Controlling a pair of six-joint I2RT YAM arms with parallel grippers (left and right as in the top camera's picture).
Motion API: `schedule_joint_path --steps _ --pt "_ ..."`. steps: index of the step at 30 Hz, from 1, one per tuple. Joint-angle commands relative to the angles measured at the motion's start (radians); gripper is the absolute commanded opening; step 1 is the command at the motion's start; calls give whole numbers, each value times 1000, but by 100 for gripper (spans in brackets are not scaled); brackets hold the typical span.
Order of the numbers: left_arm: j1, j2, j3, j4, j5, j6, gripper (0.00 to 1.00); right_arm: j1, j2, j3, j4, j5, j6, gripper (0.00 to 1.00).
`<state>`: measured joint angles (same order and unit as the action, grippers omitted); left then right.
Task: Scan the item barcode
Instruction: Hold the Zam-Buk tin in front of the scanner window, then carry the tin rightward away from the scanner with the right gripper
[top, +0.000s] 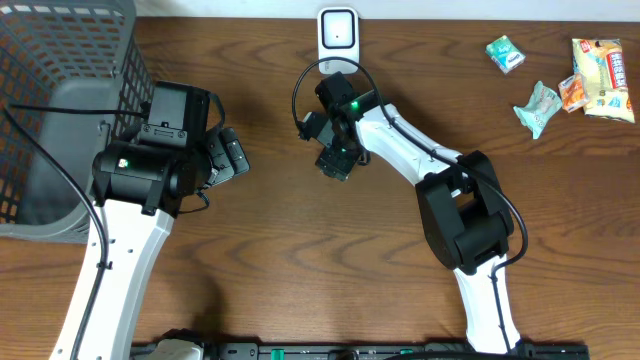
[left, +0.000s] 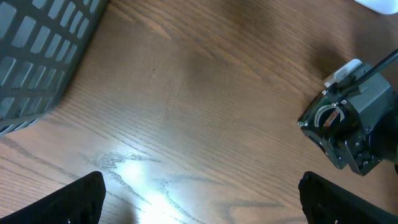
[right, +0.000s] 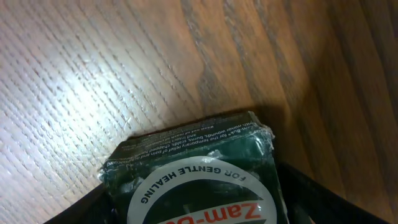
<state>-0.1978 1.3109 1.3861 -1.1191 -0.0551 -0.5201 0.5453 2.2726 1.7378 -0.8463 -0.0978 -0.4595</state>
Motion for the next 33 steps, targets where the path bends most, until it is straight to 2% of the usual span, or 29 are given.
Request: schedule_joint_path --steps 1,7,15,25,28,33 --pt "4 -3 3 -3 -10 -1 98 10 21 -32 -11 -32 77 70" --pt "4 -3 3 -3 -10 -1 98 9 21 -32 -17 -33 116 66" --pt "4 -3 3 -3 -10 -1 98 11 21 -32 -18 -34 263 65" --pt "4 -3 3 -3 -10 -1 98 10 20 -21 -50 -45 377 64" --pt "4 -3 3 -3 -10 -1 98 -3 20 7 -87 -111 429 62" --pt "4 -3 3 -3 -10 -1 98 -58 20 74 -163 -402 474 56"
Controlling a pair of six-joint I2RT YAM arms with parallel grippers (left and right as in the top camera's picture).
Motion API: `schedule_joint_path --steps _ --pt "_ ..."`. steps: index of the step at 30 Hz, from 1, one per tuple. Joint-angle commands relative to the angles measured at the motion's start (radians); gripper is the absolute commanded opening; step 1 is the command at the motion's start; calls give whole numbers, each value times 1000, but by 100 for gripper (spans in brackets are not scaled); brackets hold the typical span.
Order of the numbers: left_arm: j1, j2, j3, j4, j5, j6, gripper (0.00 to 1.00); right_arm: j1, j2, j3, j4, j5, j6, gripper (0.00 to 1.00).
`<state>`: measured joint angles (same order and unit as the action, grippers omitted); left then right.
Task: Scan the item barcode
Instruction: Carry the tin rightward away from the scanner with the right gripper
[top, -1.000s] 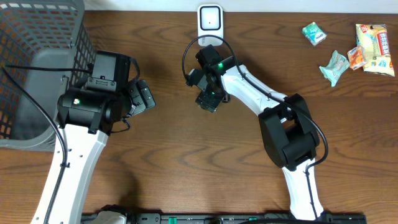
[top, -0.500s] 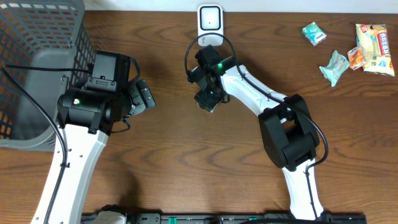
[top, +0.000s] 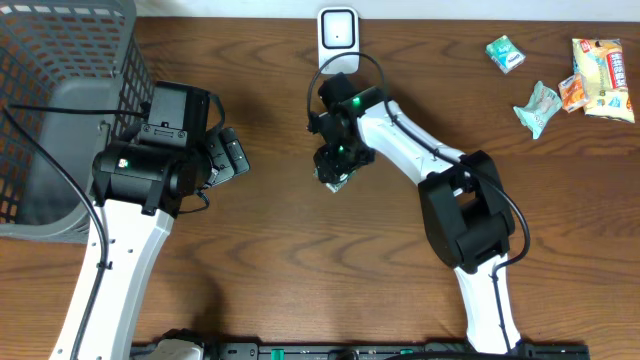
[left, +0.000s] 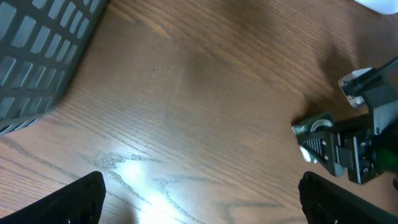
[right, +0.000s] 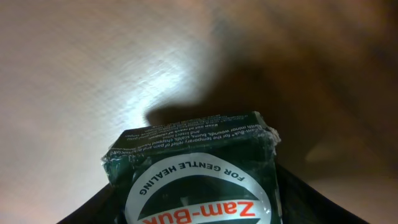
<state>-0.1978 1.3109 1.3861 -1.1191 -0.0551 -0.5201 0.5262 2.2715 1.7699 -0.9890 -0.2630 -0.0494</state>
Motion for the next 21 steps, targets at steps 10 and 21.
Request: schedule_joint_path --steps 10,21 --pt "4 -3 3 -3 -10 -1 98 -217 21 61 -40 -880 205 55" --pt "4 -3 3 -3 -10 -1 98 -298 21 61 -32 -970 820 56"
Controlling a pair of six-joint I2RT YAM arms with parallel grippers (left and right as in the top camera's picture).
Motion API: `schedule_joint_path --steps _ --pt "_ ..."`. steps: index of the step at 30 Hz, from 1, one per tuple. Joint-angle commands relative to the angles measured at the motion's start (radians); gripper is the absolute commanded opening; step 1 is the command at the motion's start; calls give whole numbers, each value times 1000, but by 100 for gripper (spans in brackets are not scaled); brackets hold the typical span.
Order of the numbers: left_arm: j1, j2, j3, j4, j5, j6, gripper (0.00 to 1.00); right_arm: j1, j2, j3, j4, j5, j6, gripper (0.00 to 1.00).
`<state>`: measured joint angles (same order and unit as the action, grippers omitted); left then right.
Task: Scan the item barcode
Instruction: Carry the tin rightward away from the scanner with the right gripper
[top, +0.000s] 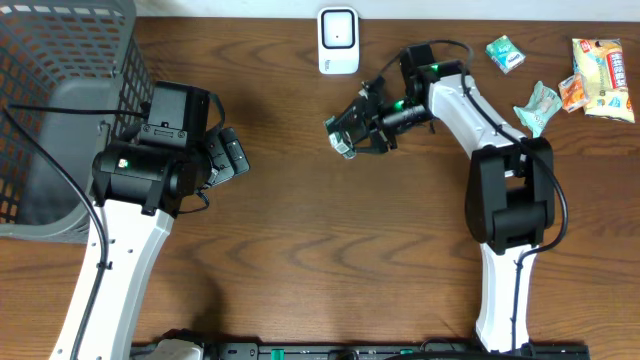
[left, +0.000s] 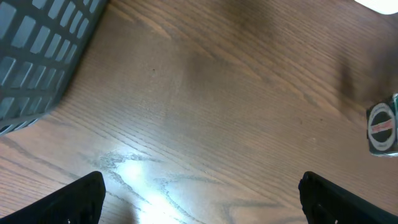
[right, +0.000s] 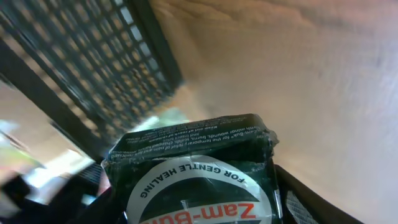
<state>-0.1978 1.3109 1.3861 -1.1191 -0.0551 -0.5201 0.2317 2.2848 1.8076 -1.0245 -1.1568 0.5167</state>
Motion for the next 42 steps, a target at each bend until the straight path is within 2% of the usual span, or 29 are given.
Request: schedule_joint_path --steps 1,6,10,27,31,42 --pt "4 -3 3 -3 -10 -1 98 -5 8 23 8 -77 303 56" --pt "4 -3 3 -3 -10 -1 98 -5 8 23 22 -81 481 54" --pt "4 -3 3 -3 -10 -1 98 -6 8 23 48 -111 564 53" --pt "4 -3 3 -3 -10 -1 98 4 8 23 101 -105 541 51" --pt "4 -3 3 -3 -10 -1 98 4 8 23 100 -107 542 46" --pt "4 -3 3 -3 -10 -1 98 23 8 23 113 -31 506 48"
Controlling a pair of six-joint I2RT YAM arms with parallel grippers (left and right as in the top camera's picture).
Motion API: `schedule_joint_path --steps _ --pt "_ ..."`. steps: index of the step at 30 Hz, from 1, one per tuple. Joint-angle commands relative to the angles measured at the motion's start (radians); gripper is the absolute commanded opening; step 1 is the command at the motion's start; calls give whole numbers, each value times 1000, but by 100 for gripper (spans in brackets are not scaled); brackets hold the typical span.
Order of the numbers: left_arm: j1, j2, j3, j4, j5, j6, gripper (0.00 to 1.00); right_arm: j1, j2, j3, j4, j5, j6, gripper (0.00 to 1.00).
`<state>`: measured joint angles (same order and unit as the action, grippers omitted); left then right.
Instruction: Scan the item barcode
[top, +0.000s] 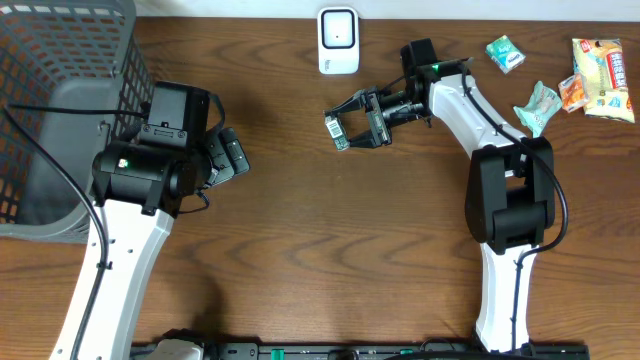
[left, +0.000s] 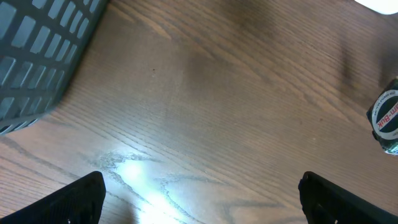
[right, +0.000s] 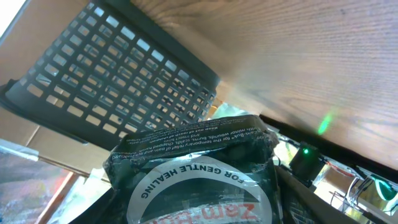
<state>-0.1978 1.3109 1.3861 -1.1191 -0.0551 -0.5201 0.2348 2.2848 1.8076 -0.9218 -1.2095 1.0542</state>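
Observation:
The item is a small dark green Zam-Buk box (top: 339, 130) with a round white label. My right gripper (top: 358, 120) is shut on it, holding it raised and turned on its side, below and slightly right of the white barcode scanner (top: 338, 40) at the table's back edge. In the right wrist view the box (right: 193, 177) fills the lower frame between the fingers. Its label edge (left: 387, 118) shows at the right rim of the left wrist view. My left gripper (top: 232, 158) hangs open over bare wood (left: 199, 124), its dark fingertips (left: 81, 199) wide apart.
A grey mesh basket (top: 60, 110) stands at the far left, also seen in the left wrist view (left: 37, 50) and right wrist view (right: 124, 81). Several snack packets (top: 560, 75) lie at the back right.
My right gripper has rotated further, so the box now shows a pale printed side upward and sits slightly higher and left. The left arm has not moved.
My right gripper was shut on the green box low over the table below the scanner. It then stood a little lower and tilted. After that the arm was swung out to the right with the box held sideways, and now it is turned further.

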Motion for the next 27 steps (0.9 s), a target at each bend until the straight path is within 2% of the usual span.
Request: schedule_joint_path --steps 1,5,7,8,17,22,27 --pt "4 -3 3 -3 -10 -1 98 26 8 23 29 43 -43 48" --pt "4 -3 3 -3 -10 -1 98 49 8 23 141 74 -94 46" --pt "4 -3 3 -3 -10 -1 98 62 8 23 209 74 -118 38" --pt "4 -3 3 -3 -10 -1 98 68 8 23 237 75 -122 37" --pt "4 -3 3 -3 -10 -1 98 100 8 24 561 95 -147 40" --pt "4 -3 3 -3 -10 -1 97 106 8 24 596 261 -243 41" --pt "4 -3 3 -3 -10 -1 98 127 8 24 543 562 -365 40"
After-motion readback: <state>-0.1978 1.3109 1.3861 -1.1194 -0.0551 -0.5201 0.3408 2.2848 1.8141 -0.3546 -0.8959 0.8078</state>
